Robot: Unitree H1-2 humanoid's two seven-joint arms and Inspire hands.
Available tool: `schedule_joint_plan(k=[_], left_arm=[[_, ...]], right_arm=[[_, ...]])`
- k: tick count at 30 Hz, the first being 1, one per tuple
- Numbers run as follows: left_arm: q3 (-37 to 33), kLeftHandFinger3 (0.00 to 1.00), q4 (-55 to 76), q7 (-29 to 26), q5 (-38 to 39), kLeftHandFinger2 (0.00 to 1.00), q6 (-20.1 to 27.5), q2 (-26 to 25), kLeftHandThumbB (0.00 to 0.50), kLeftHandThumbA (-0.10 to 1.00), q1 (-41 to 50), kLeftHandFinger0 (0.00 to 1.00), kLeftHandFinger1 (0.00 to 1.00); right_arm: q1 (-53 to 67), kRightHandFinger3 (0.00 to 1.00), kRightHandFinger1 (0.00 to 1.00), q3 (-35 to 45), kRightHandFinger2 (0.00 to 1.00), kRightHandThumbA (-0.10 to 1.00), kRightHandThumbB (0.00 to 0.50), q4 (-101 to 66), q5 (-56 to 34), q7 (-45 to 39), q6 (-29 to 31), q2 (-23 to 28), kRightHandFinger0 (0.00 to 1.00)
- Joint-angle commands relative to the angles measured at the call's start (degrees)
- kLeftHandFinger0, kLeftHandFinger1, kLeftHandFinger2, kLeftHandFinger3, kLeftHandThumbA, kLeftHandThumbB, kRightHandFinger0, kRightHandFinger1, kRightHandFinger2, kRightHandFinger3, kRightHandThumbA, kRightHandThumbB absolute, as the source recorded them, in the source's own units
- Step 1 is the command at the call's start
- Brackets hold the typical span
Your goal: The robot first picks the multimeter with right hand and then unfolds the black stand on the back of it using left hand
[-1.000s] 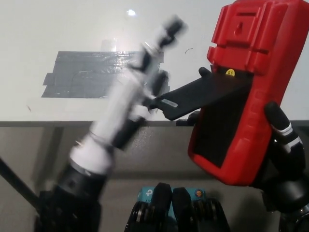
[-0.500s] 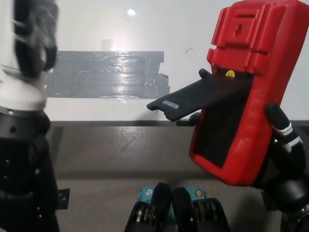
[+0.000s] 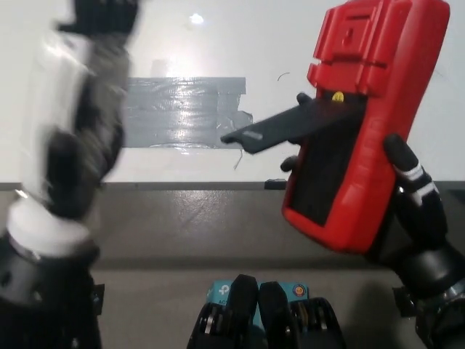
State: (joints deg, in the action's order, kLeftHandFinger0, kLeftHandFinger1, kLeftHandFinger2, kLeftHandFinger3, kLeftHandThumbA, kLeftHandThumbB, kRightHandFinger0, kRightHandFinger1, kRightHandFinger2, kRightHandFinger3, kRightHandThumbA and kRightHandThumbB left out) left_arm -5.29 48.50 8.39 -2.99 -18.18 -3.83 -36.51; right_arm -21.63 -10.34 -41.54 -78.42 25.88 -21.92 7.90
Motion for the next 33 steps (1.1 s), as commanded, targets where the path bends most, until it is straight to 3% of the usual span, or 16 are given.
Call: schedule_joint_plan(k=[1,3,6,9,14,20,22,28,33], left_arm=[[-5.6,1.0,4.1,2.8,-7.9,1.0,0.6,0.9,0.288,1.0,0.0,1.0,1.0],[-7.1,1.0,4.3,3.2,-10.3,1.0,0.8,0.9,0.322,1.0,0.6,1.0,1.0],[-8.3,1.0,1.9,2.9,-11.6,1.0,3.8,0.7,0.329,1.0,1.1,1.0,1.0],[-8.7,1.0,1.7,2.9,-12.0,1.0,3.7,0.6,0.321,1.0,2.1,1.0,1.0],[-8.4,1.0,0.5,2.7,-12.8,1.0,5.4,0.3,0.336,1.0,2.9,1.0,1.0],[-8.3,1.0,-0.4,2.8,-13.4,1.0,6.4,0.3,0.351,1.0,3.7,1.0,1.0],[-8.1,1.0,-1.0,2.3,-13.5,1.0,7.2,0.5,0.335,1.0,3.9,1.0,1.0],[-7.9,1.0,-1.7,2.5,-13.3,1.0,7.9,0.4,0.338,1.0,4.7,1.0,1.0],[-9.1,1.0,-1.5,2.9,-14.3,1.0,9.3,0.8,0.311,1.0,5.2,1.0,1.0]], right_arm=[[-3.8,0.29,0.31,1.9,0.69,-0.03,0.204,-0.2,1.9,0.4,1.7,-1.6,0.0],[-3.9,0.31,0.36,2.1,0.71,-0.04,0.188,-0.1,2.8,0.1,1.7,-1.8,0.0],[-4.2,0.32,0.42,2.7,0.75,-0.05,0.18,0.1,2.6,-0.3,1.7,-2.3,0.0],[-4.0,0.24,0.44,2.7,0.75,-0.06,0.195,-0.4,2.1,0.0,1.2,-2.5,0.0],[-4.2,0.18,0.44,2.7,0.75,-0.06,0.189,-0.9,2.7,0.6,0.8,-2.5,0.0],[-3.6,0.18,0.45,2.5,0.77,-0.07,0.187,-2.1,1.3,1.5,1.2,-3.0,0.0],[-3.6,0.21,0.43,2.4,0.76,-0.07,0.189,-2.4,1.2,1.7,1.2,-3.0,0.0],[-3.2,0.13,0.42,2.0,0.75,-0.07,0.183,-3.6,1.2,2.6,1.1,-3.2,0.0],[-3.7,0.14,0.41,1.8,0.73,-0.07,0.184,-4.3,0.8,3.6,1.2,-3.3,0.0]])
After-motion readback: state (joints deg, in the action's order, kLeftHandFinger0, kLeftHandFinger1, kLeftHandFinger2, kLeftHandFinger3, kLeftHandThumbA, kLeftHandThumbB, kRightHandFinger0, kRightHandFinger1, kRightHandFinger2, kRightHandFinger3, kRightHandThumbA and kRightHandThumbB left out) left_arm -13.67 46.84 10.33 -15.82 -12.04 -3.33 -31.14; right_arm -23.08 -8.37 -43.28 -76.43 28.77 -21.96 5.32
